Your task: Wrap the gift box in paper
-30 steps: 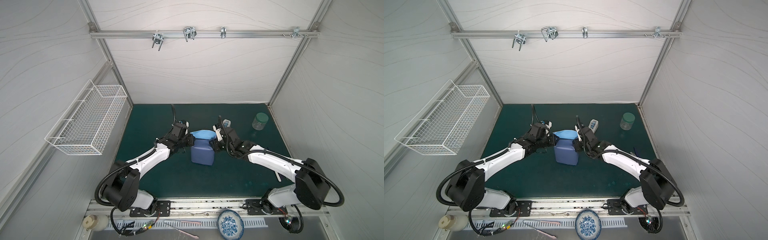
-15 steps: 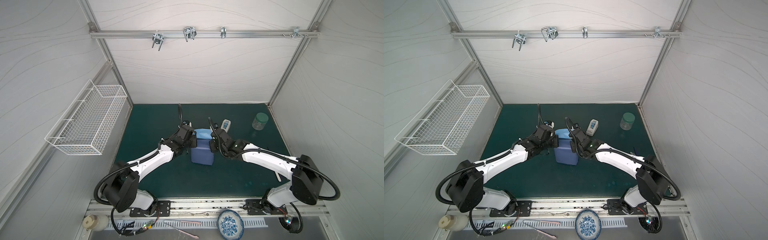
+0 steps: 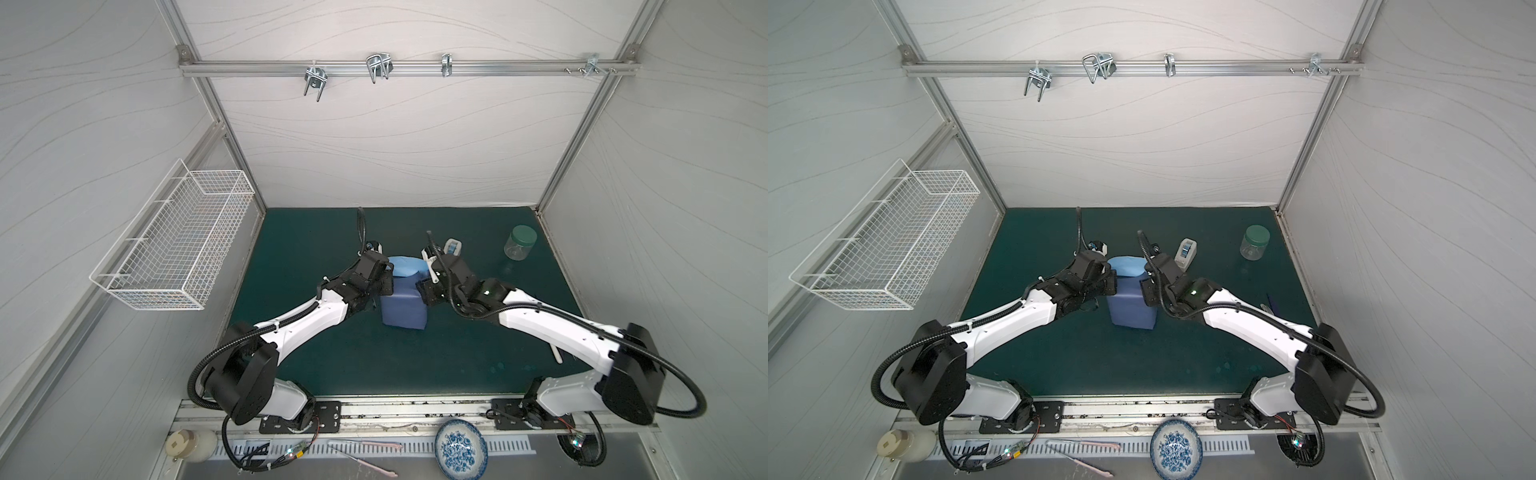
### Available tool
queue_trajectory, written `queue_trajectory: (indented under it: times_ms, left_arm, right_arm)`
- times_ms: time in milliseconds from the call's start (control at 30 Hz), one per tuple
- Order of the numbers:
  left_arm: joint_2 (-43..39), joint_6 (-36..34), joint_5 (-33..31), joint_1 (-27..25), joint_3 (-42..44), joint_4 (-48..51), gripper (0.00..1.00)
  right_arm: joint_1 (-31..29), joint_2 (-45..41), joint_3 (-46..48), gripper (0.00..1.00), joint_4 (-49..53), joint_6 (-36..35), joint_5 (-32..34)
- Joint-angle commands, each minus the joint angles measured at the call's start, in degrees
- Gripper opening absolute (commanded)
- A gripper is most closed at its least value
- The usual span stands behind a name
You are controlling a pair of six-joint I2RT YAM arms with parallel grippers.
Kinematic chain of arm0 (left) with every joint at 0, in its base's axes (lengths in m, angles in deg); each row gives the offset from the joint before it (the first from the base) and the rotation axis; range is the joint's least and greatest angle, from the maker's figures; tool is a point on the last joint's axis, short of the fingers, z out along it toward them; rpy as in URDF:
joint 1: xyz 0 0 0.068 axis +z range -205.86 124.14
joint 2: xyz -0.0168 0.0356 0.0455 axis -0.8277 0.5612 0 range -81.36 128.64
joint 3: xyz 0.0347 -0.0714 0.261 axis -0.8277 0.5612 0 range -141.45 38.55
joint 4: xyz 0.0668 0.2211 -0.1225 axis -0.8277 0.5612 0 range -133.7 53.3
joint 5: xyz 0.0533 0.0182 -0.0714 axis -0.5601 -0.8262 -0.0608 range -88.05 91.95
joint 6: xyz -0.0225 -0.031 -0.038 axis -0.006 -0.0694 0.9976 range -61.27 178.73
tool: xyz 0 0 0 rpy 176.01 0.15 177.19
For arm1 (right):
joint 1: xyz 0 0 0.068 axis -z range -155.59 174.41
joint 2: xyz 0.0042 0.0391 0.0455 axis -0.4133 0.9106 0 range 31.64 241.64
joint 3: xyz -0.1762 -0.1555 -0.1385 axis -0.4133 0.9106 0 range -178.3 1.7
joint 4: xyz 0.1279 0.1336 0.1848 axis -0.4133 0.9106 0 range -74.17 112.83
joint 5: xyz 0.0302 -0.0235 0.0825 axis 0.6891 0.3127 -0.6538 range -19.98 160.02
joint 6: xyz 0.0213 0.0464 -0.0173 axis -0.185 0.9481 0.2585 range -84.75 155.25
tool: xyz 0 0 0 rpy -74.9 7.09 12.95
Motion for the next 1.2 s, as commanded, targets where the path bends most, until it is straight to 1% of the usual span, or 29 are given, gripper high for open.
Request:
queue_trajectory:
  times_ms: [0, 67, 133, 233, 300, 467, 633, 900, 1167]
  left_arm:
    - [0.8, -0.3, -0.7, 0.0, -0.5, 5.1, 0.03]
    - [0.7, -0.3, -0.7, -0.1, -0.6, 5.1, 0.02]
    - [0.3, -0.3, -0.6, -0.1, -0.3, 5.0, 0.03]
    - [-0.2, -0.5, -0.6, -0.1, -0.4, 5.3, 0.03]
    - [-0.2, -0.5, -0.5, -0.1, -0.7, 5.5, 0.03]
    - [0.2, -0.6, -0.1, -0.1, -0.7, 5.3, 0.02]
    - [0.5, -0.9, 0.2, -0.2, -1.2, 5.3, 0.02]
    - [0.6, -1.3, 0.2, -0.4, -1.6, 5.3, 0.02]
    - [0.4, -1.2, 0.1, -0.8, -1.4, 5.2, 0.01]
  right_arm:
    - [4.8, -6.2, 2.4, 0.58, -0.2, -0.2, -15.4]
    - [8.9, -8.7, 5.0, 0.58, -2.0, 0.4, -22.0]
    - [12.8, -9.5, 6.5, 0.57, -2.8, 0.9, -24.9]
    - [19.1, -7.6, 7.9, 0.50, -5.6, 3.9, -28.8]
    - [20.6, -4.9, 7.7, 0.47, -7.6, 5.1, -30.0]
    - [20.5, 2.3, 6.3, 0.44, -13.2, 7.5, -34.3]
    - [19.8, 4.7, 6.6, 0.44, -16.6, 9.0, -36.6]
    - [17.0, 6.4, 6.2, 0.47, -17.2, 9.1, -35.9]
    - [14.1, 8.9, 5.9, 0.51, -15.6, 8.4, -32.1]
